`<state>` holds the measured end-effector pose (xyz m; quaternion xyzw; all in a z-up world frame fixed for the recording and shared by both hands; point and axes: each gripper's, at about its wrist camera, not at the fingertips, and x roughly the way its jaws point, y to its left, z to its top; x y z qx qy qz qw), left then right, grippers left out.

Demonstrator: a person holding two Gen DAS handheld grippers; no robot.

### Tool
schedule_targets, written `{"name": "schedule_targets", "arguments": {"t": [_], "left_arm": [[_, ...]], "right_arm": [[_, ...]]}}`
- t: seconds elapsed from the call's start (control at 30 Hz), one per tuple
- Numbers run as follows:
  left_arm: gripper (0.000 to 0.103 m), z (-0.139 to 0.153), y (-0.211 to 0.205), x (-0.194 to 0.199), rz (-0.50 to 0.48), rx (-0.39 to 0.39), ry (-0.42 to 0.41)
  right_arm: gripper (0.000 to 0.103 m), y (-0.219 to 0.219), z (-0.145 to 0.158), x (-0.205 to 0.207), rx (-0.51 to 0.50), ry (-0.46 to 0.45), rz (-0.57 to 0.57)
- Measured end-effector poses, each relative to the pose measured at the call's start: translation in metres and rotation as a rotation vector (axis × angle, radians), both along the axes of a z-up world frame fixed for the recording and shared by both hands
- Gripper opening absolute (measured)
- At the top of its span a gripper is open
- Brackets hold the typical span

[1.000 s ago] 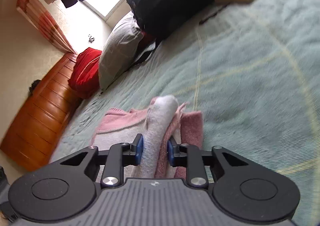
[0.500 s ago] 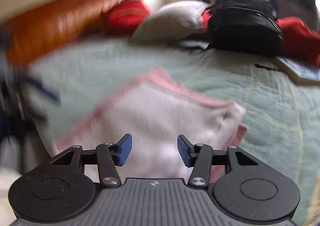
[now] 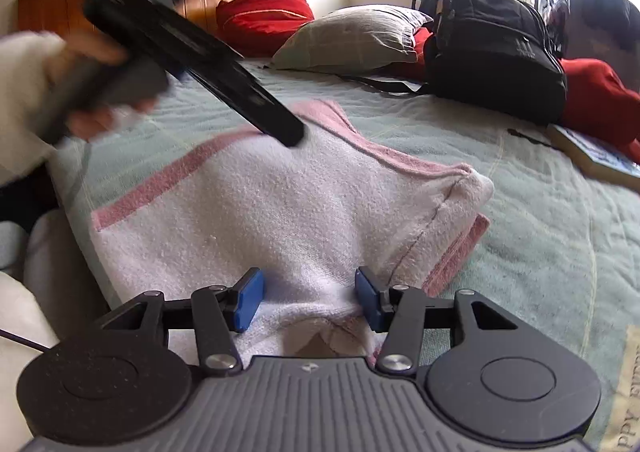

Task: Fold clothes

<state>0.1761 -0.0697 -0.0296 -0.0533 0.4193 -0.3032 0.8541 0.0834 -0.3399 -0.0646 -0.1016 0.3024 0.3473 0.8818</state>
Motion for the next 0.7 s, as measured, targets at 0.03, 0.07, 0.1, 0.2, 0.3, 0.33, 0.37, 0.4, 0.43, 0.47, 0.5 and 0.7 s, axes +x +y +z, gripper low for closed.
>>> {"name": "schedule_targets", "arguments": {"t": [0.03, 0.07, 0.1, 0.2, 0.3, 0.33, 0.37, 0.4, 0.43, 0.47, 0.5, 0.7], "left_arm": [[0.090, -0.003, 0.001, 0.004, 0.008, -0.016, 0.000], [0.090, -0.005, 0.002, 0.008, 0.013, -0.026, -0.001], [0.090, -0.005, -0.001, 0.011, 0.014, -0.017, -0.007], [0.090, -0.004, -0.015, 0.017, 0.006, 0.069, -0.046], [0.090, 0.005, -0.013, 0.013, 0.033, 0.074, -0.034], [0.091, 0.009, -0.011, 0.009, 0.039, 0.072, -0.028], [0.091, 0.015, -0.009, 0.003, 0.044, 0.071, -0.025], [0.091, 0.022, -0.004, -0.007, 0.048, 0.067, -0.025], [0.091, 0.028, 0.001, -0.018, 0.045, 0.053, -0.027], [0.092, 0.033, 0.006, -0.028, 0.039, 0.029, -0.027], [0.093, 0.035, 0.010, -0.037, 0.036, 0.005, -0.018], [0.097, 0.012, 0.023, -0.060, 0.101, 0.031, 0.098]], "right_arm": [[0.057, -0.002, -0.001, 0.000, 0.012, 0.004, -0.004], [0.057, -0.003, -0.001, 0.000, 0.024, 0.008, -0.008], [0.057, -0.004, -0.002, 0.001, 0.032, 0.011, -0.011], [0.057, -0.004, -0.001, 0.004, 0.048, 0.025, -0.016], [0.057, -0.005, 0.006, 0.005, 0.077, 0.049, -0.026], [0.057, -0.005, 0.008, 0.005, 0.087, 0.056, -0.029], [0.057, -0.006, 0.010, 0.006, 0.097, 0.064, -0.032], [0.059, -0.006, 0.012, 0.006, 0.106, 0.072, -0.036], [0.063, -0.008, 0.017, 0.006, 0.128, 0.077, -0.037], [0.065, -0.009, 0.022, 0.006, 0.144, 0.067, -0.040], [0.067, -0.008, 0.029, 0.006, 0.149, 0.044, -0.045], [0.079, 0.008, 0.029, 0.023, 0.089, 0.060, -0.095]]}}
